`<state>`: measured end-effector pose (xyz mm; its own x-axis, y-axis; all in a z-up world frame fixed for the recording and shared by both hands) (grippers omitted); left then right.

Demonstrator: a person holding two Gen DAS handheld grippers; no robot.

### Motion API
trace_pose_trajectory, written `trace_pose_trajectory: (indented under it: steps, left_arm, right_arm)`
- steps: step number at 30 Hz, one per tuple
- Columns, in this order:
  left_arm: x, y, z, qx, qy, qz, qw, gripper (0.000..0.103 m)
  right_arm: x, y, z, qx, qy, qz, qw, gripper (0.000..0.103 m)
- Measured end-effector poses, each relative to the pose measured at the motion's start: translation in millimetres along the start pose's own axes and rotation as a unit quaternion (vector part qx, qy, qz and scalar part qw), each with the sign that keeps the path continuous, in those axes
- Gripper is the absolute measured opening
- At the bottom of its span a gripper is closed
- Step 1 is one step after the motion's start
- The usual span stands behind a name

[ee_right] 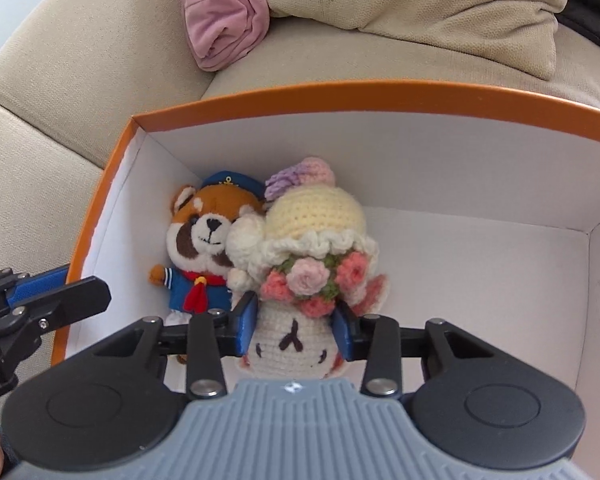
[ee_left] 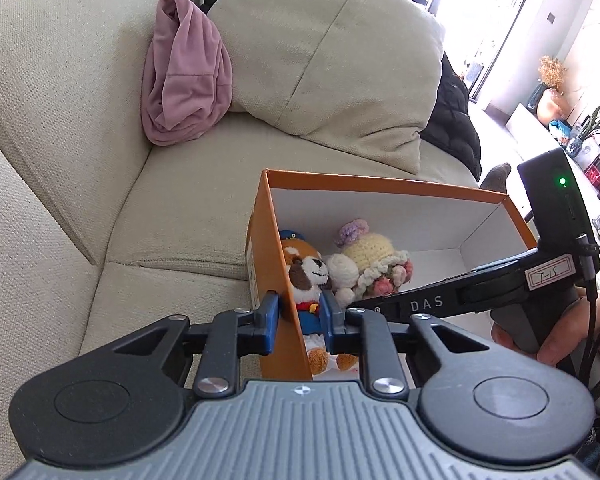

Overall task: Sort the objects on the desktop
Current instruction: 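Lower both held plushes down into the orange box, then open both tools to release the plushes and withdraw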

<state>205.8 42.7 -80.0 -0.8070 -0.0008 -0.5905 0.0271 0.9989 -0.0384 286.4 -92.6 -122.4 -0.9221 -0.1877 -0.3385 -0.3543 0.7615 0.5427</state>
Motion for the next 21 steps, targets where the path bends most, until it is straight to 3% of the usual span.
trace_pose_trajectory:
  steps: [13,17,21]
  left_arm:
    - [-5.1,5.4,-8.6,-0.007,-0.013,-0.010,0.9998,0.025]
    - [-5.6,4.5,-24.8,-0.010,-0.021,-0.011,0.9997,0.026]
    - [4.4,-0.6,-51.4,-0.012,-0.034,-0.002,0.9993,0.031]
  right_arm:
    - [10.5,9.0,-15.9,0.031,-0.007,-0.033,0.999,0.055]
    - [14.4,18.2,-31.9,0.028,-0.024,-0.049,0.998,0.063]
    - [29.1,32.3,-63.2,0.027,-0.057,-0.093,0.994,0.063]
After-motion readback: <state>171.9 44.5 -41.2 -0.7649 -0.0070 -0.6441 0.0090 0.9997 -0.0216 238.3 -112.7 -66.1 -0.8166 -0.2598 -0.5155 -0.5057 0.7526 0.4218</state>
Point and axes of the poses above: each gripper's, at about its wrist camera, not at the fingertips, and z roughly the way its jaws point, y to its left, x to its underside, the point moved 2 cm from there along z, roughly the way its jaws point, and after that the axes turned 13 degrees about -x, right-handed, at the moved point
